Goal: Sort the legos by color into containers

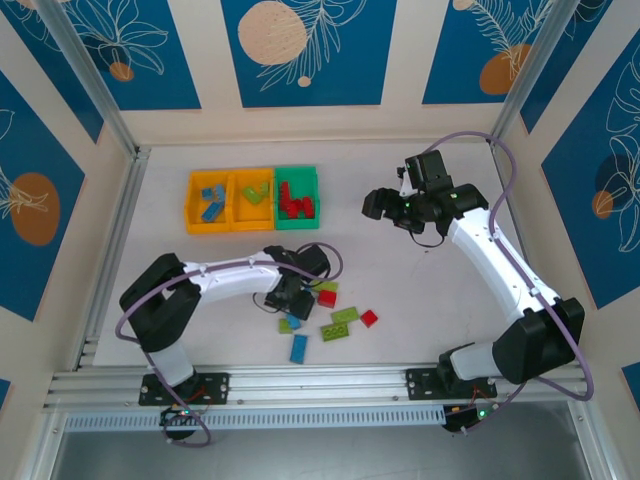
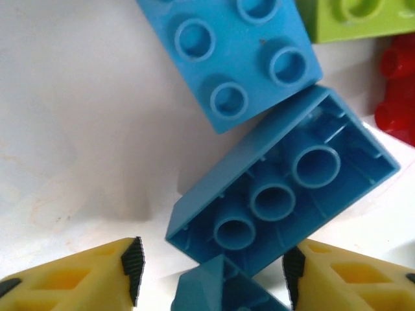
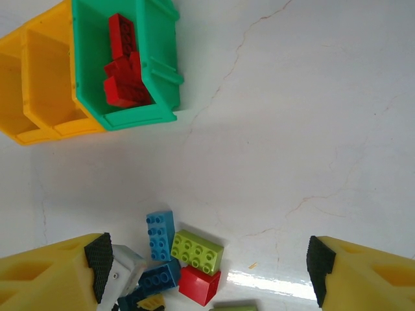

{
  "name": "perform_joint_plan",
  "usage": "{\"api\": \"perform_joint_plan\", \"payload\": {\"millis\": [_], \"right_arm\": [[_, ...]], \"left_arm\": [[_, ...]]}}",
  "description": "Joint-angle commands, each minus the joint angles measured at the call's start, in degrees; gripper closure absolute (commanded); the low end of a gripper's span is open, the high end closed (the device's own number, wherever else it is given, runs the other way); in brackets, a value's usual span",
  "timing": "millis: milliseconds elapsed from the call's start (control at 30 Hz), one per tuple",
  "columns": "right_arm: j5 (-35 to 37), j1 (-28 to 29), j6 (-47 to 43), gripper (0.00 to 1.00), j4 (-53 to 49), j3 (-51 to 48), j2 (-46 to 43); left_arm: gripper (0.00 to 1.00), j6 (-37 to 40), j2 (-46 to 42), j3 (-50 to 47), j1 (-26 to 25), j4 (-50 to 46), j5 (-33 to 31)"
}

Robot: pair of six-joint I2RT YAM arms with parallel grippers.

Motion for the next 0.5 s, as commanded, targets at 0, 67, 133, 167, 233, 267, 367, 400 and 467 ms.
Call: {"api": "perform_joint_plan", "payload": {"millis": [0, 67, 133, 167, 233, 267, 367, 400, 467], "right_arm": [[-1.8, 0.1, 0.7, 0.19, -0.6, 0.3, 0.8], [-1.8, 0.2, 0.5, 0.19, -0.6, 0.5, 1.1], [-1.9, 0.4, 0.7, 0.19, -0.5, 0.5, 1.3], [-1.9, 0.5, 0.7, 0.19, -0.4, 0.3, 1.5], [-2.0, 0.8, 0.8, 0.19, -0.2, 0.1, 1.8], [-2.0, 0.9, 0.8, 0.19, -0.1, 0.0, 2.0], [-2.0, 1.1, 0.8, 0.19, -0.1, 0.0, 2.4], [-2.1, 1.2, 0.7, 0.19, -0.2, 0.1, 2.4], [-1.9, 1.3, 0.6, 0.19, -0.3, 0.2, 2.4]], "left_arm": [[0.31, -0.1, -5.2, -1.6, 0.5, 0.6, -0.5], [0.27, -0.7, -8.0, -2.7, 0.5, 0.5, -0.3], [0.19, -1.4, -10.2, -3.8, 0.5, 0.5, 1.0], [0.16, -2.1, -11.1, -4.4, 0.5, 0.4, 1.8], [0.11, -3.3, -11.4, -5.2, 0.5, -0.2, 3.1], [0.1, -3.5, -11.2, -5.4, 0.5, -0.3, 3.8], [0.11, -2.6, -9.6, -5.3, 0.5, 1.1, 6.5], [0.11, -2.1, -8.9, -4.9, 0.5, 1.5, 7.4], [0.12, -0.3, -7.2, -3.7, 0.4, 2.8, 10.5]]}}
